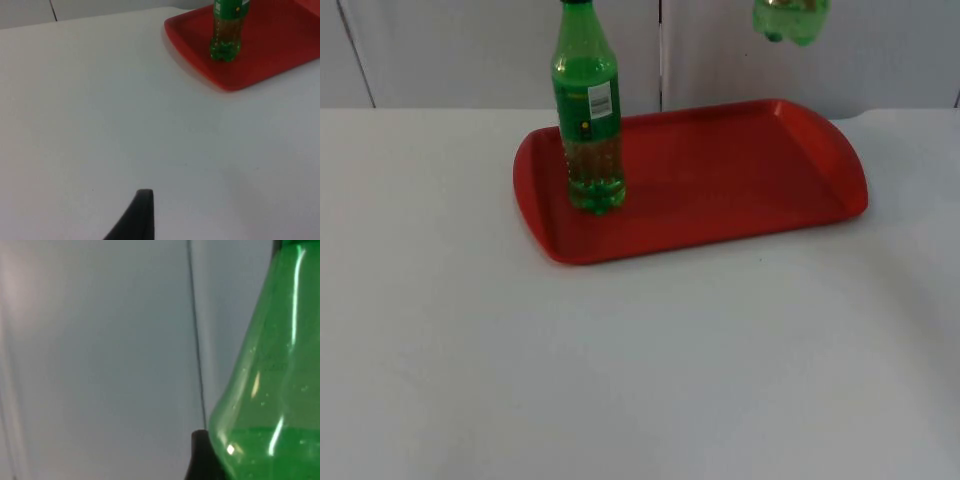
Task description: Place the bottle upright on the tray.
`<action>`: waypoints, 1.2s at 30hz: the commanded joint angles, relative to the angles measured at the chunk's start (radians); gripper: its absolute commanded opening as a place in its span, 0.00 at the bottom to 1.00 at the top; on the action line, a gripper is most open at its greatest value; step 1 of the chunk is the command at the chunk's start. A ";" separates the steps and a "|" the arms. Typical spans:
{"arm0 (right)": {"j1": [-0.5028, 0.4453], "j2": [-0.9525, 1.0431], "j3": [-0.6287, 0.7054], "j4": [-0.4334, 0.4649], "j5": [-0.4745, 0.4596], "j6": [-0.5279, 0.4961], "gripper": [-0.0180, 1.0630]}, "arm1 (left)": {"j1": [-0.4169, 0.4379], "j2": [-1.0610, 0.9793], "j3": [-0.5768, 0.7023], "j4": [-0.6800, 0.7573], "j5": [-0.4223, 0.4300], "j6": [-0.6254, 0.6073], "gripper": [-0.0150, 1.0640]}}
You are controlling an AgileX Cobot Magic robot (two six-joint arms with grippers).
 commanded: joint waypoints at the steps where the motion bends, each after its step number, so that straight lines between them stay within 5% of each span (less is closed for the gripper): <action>1: 0.001 0.028 -0.006 0.034 -0.124 -0.078 0.02 | 0.000 -0.003 0.005 0.001 -0.011 -0.005 0.99; 4: 0.001 0.098 -0.008 0.032 -0.236 -0.130 0.02 | 0.000 -0.003 0.005 0.001 -0.011 -0.005 0.99; 9: 0.001 0.185 -0.040 0.030 -0.293 -0.150 0.02 | 0.000 -0.003 0.005 0.001 -0.011 -0.005 0.99; 36: 0.001 0.555 -0.355 0.028 -0.325 -0.127 0.02 | 0.000 -0.003 0.005 0.001 -0.011 -0.005 0.99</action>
